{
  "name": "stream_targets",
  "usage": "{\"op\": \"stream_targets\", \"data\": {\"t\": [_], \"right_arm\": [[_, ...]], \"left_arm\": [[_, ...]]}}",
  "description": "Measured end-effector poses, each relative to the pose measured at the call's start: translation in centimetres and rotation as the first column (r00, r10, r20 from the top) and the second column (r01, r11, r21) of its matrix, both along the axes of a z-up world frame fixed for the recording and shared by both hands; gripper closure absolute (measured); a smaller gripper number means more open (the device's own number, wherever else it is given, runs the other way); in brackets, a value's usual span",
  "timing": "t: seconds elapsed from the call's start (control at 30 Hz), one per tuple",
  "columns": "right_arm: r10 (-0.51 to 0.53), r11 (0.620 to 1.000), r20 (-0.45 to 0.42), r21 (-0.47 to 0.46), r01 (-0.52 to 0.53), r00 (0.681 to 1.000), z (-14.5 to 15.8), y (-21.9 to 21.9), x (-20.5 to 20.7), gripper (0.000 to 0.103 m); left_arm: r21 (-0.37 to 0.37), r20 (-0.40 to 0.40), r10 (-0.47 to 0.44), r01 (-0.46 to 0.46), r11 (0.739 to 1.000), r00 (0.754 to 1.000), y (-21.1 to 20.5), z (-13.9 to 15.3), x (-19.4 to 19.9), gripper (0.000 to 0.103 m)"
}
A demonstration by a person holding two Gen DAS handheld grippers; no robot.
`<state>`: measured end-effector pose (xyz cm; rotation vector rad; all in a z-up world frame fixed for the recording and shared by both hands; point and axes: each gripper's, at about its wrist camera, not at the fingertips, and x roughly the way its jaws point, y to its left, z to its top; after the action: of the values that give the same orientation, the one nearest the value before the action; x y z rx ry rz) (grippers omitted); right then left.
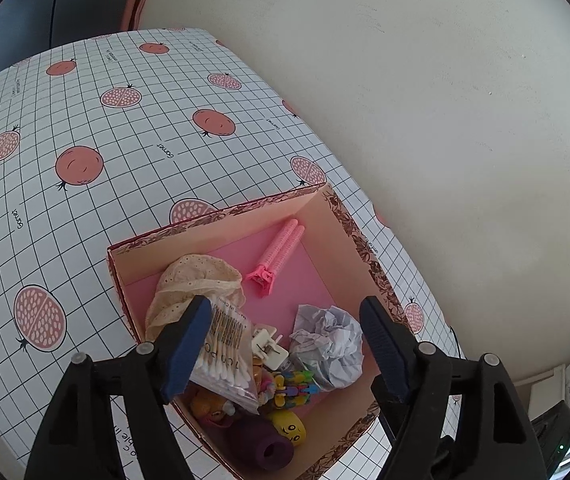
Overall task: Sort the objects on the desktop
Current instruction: 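Withdraw both tools from the box toward the black figure and toy car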
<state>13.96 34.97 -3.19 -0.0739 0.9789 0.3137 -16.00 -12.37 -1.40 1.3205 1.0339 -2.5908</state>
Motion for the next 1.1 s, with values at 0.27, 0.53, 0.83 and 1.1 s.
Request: {"op": "stream_targets", "data": {"t": [0.27,0.53,0.83,1.1], "right_arm": [[0.027,1.0,0.012,0.014,-0.027,1.0,0.1,-0.3,0.0,0.006],[0.009,1.0,0.018,0.01,-0.009,1.0,0.2,-0.7,0.2,0.0],[0.011,1.0,0.014,0.005,-0.011,1.0,0.7,-1.0,0.1,0.0],[0.006,1.0,0.036,0.003,-0.006,0.999,2.7,-2.3,0.1,0.0]], "left_arm": [[-0.04,0.011,0.024,-0.023,0.999,1.0,-0.3,-0.2,0.0,0.015],[-0.048,0.007,0.025,-0.024,0.999,1.0,-0.2,-0.2,0.0,0.01],[-0.068,0.003,0.023,-0.023,0.997,1.0,0.1,0.3,0.4,0.01],[-0.082,-0.039,0.008,-0.011,0.997,0.999,1.2,1.5,0.8,0.01]]}}
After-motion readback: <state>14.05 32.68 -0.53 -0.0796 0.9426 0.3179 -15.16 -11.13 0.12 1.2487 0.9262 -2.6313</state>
